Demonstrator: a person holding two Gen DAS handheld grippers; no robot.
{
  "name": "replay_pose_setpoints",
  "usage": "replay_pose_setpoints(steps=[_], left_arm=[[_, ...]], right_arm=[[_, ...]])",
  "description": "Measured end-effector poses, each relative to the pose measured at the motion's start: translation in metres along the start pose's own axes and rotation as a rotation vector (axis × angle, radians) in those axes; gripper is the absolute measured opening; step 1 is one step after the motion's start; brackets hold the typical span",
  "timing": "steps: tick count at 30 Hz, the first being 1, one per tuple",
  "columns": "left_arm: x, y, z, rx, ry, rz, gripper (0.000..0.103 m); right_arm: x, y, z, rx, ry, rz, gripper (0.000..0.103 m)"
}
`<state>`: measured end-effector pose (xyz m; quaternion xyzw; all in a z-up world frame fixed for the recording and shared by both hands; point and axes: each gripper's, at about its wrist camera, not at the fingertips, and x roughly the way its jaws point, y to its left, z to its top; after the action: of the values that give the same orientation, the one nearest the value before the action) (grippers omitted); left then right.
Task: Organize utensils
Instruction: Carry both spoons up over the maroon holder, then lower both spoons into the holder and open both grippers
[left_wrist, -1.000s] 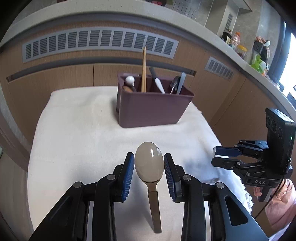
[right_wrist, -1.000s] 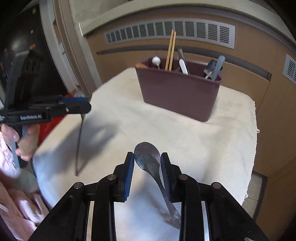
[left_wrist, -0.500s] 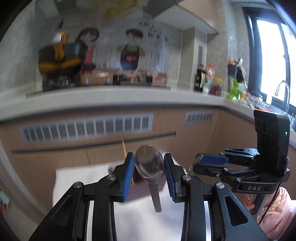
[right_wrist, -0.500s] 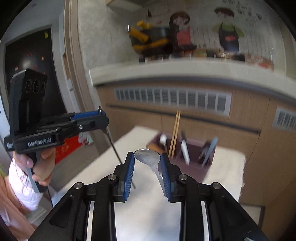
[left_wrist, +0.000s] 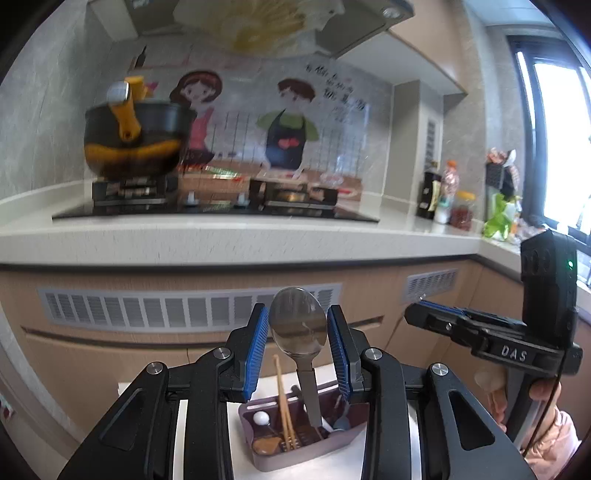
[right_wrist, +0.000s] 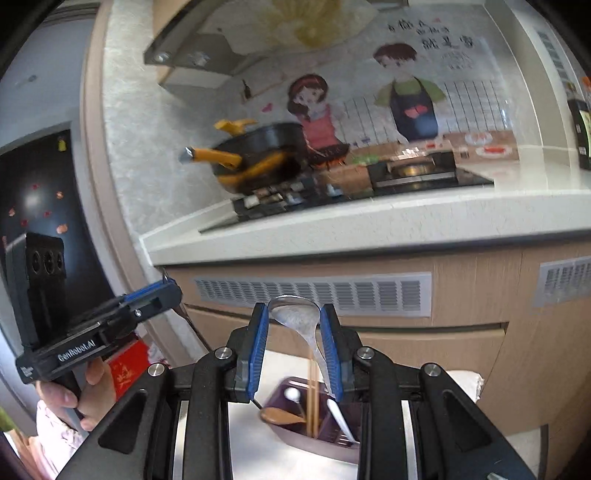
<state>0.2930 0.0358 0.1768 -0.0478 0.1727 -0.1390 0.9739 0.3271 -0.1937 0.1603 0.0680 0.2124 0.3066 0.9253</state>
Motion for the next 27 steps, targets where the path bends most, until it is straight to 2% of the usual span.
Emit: replay_pose_setpoints(steps=[6, 14, 17, 20, 22, 25, 27], left_arm=[[0.050, 0.008, -0.035, 0.006, 0.097, 0.013, 0.034], [0.119, 0.013, -0.093, -0.043, 0.298, 0.010, 0.034], [0.134, 0.012, -0.114, -0.071, 0.364, -0.001, 0.034], [0.139, 0.010, -0.126, -0.095, 0.392, 0.002, 0.037], [0.134, 0.009, -0.131, -0.108, 0.394, 0.004, 0.043], [0.114, 0.005, -0.132, -0.108, 0.369, 0.031, 0.050], [0.090, 0.000, -0.132, -0.100, 0.341, 0.057, 0.055]], right_arm=[[0.038, -0.017, -0.032, -0.010, 0.094, -0.042, 0.026], [0.078, -0.050, -0.083, 0.062, 0.232, -0.076, 0.027], [0.090, -0.062, -0.103, 0.099, 0.285, -0.097, 0.027], [0.100, -0.071, -0.116, 0.133, 0.351, -0.078, 0.031], [0.099, -0.074, -0.122, 0.152, 0.372, -0.077, 0.037], [0.083, -0.066, -0.122, 0.135, 0.345, -0.101, 0.043], [0.063, -0.056, -0.119, 0.115, 0.303, -0.122, 0.055]])
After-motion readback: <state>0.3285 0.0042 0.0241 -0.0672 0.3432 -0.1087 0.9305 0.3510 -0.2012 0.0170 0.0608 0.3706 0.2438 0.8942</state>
